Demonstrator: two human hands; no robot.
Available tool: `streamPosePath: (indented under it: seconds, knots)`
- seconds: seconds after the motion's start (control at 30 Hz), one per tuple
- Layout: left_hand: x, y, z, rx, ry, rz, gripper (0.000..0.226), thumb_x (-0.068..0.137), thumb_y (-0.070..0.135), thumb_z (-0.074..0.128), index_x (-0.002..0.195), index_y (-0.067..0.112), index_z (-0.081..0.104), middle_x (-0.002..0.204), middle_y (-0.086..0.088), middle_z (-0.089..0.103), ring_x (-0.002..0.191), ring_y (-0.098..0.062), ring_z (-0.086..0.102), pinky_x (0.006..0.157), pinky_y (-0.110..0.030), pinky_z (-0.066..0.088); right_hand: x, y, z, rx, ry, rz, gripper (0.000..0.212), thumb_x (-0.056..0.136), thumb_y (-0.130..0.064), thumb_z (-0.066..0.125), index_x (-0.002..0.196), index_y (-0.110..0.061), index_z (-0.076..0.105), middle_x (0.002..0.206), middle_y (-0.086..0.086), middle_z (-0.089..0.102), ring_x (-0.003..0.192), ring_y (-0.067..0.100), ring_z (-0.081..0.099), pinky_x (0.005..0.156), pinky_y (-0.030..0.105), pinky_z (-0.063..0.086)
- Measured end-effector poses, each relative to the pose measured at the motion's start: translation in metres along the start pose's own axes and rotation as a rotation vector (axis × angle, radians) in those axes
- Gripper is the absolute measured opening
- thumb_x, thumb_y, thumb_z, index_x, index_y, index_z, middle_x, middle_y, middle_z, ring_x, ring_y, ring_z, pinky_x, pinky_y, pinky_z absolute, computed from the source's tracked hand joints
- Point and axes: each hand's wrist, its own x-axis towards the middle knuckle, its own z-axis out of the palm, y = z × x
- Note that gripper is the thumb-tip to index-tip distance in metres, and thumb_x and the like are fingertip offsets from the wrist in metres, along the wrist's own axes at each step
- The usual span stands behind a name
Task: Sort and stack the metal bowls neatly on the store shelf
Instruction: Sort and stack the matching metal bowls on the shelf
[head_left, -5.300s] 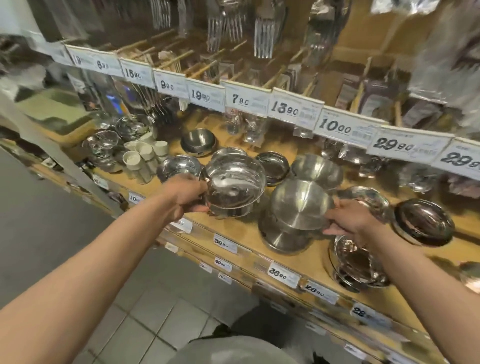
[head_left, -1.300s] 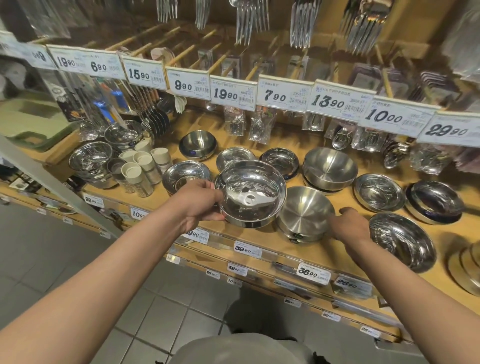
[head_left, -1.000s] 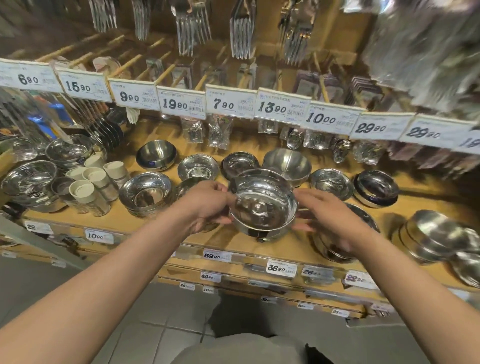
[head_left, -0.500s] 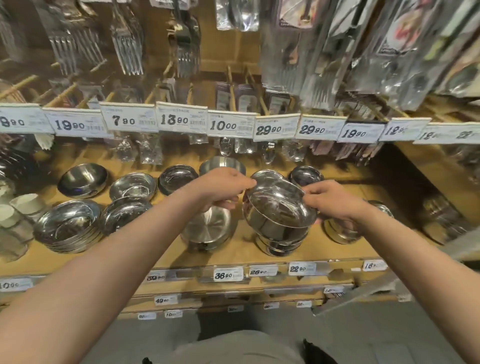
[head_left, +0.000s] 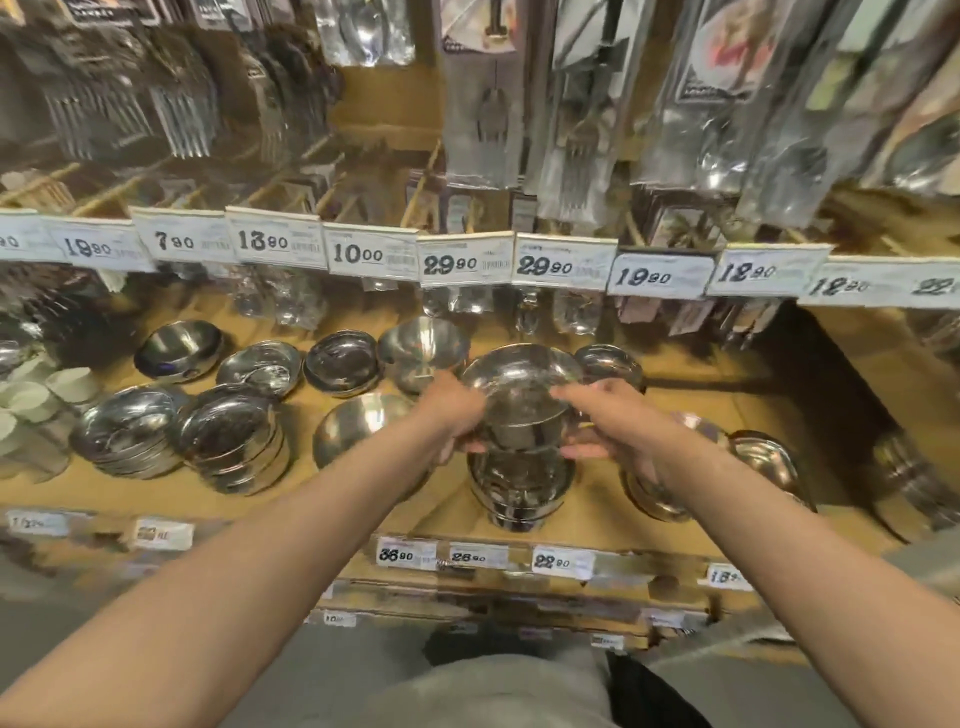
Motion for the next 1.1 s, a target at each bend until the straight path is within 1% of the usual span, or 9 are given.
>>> streamPosePath:
  seconds: [0.07,0.17,0.27,0.4,0.47,0.57,0.63,0.73,1.1]
  knots:
    - [0.003,-0.009,0.011,-0.104,0.025,-0.033,0.04,0.096,0.006,0.058,0.132,0.007,0.042,0.118,-0.019,0.063,0.085,-0.026,0.07,0.043,-0.025,0.055,0.009,0.002,-0.004,-0.048,0.048,-0.077,0.024,0.087,-0.025,0.073,0.085,-0.013,0.053,0.073,-0.003,0.065,0.065,0.007,0.071,0.05,0.023,0.057]
    - [0.004,-0.012,0.002,-0.073,0.023,-0.075,0.018,0.09,0.014,0.055,0.106,0.006,0.06,0.082,-0.01,0.068,0.063,-0.018,0.061,0.049,-0.025,0.049,0.022,0.003,-0.017,-0.109,0.022,-0.119,0.018,0.087,-0.014,0.069,0.084,-0.014,0.051,0.052,-0.007,0.058,0.047,0.005,0.065,0.049,0.026,0.057]
    - [0.008,-0.01,-0.013,0.023,0.019,-0.05,0.007,0.094,0.011,0.054,0.094,0.008,0.06,0.074,-0.007,0.059,0.054,-0.015,0.054,0.045,-0.025,0.048,0.033,0.005,-0.023,-0.164,-0.052,-0.096,0.017,0.086,-0.01,0.068,0.103,-0.009,0.063,0.074,0.003,0.062,0.05,0.006,0.063,0.053,0.029,0.06]
    - [0.016,-0.018,-0.012,0.156,0.03,0.005,0.009,0.091,-0.003,0.063,0.097,0.004,0.064,0.091,-0.022,0.071,0.076,-0.031,0.071,0.084,-0.051,0.062,0.046,0.012,-0.016,-0.213,-0.039,-0.085,0.045,0.088,-0.015,0.072,0.131,-0.013,0.061,0.115,0.002,0.065,0.083,0.011,0.07,0.058,0.029,0.061]
    - [0.019,-0.025,-0.008,0.18,0.078,0.011,0.01,0.089,-0.001,0.068,0.099,0.002,0.067,0.091,-0.022,0.074,0.073,-0.03,0.074,0.079,-0.05,0.063,0.051,0.02,-0.012,-0.24,0.012,-0.102,0.049,0.087,-0.017,0.075,0.133,-0.011,0.06,0.125,0.003,0.064,0.099,0.018,0.069,0.065,0.033,0.063]
    - [0.022,-0.035,-0.001,0.151,0.119,-0.004,0.007,0.091,0.009,0.071,0.086,0.005,0.069,0.08,-0.019,0.075,0.065,-0.027,0.073,0.073,-0.048,0.065,0.051,0.029,-0.01,-0.303,0.077,-0.147,0.009,0.084,-0.016,0.075,0.091,-0.019,0.07,0.104,0.002,0.071,0.097,0.021,0.069,0.079,0.042,0.063]
    - [0.023,-0.04,0.002,0.137,0.131,-0.021,0.014,0.091,0.01,0.071,0.078,0.008,0.066,0.071,-0.015,0.073,0.064,-0.028,0.072,0.074,-0.049,0.064,0.05,0.032,-0.01,-0.347,0.106,-0.176,0.016,0.083,-0.014,0.073,0.073,-0.023,0.066,0.091,-0.002,0.072,0.086,0.015,0.07,0.077,0.039,0.063]
    - [0.024,-0.043,0.003,0.139,0.135,-0.026,0.005,0.091,0.009,0.069,0.086,0.008,0.067,0.075,-0.015,0.073,0.062,-0.027,0.071,0.073,-0.048,0.064,0.045,0.033,-0.01,-0.373,0.142,-0.185,0.015,0.082,-0.015,0.072,0.075,-0.027,0.067,0.082,-0.007,0.07,0.073,0.009,0.068,0.072,0.035,0.064]
    - [0.026,-0.047,0.007,0.228,0.1,0.019,0.017,0.091,0.005,0.068,0.081,0.019,0.066,0.078,-0.007,0.07,0.06,-0.017,0.067,0.054,-0.027,0.061,0.034,0.052,-0.01,-0.473,0.163,-0.156,0.008,0.081,-0.022,0.072,0.084,-0.022,0.064,0.087,0.004,0.073,0.086,0.024,0.071,0.084,0.047,0.06]
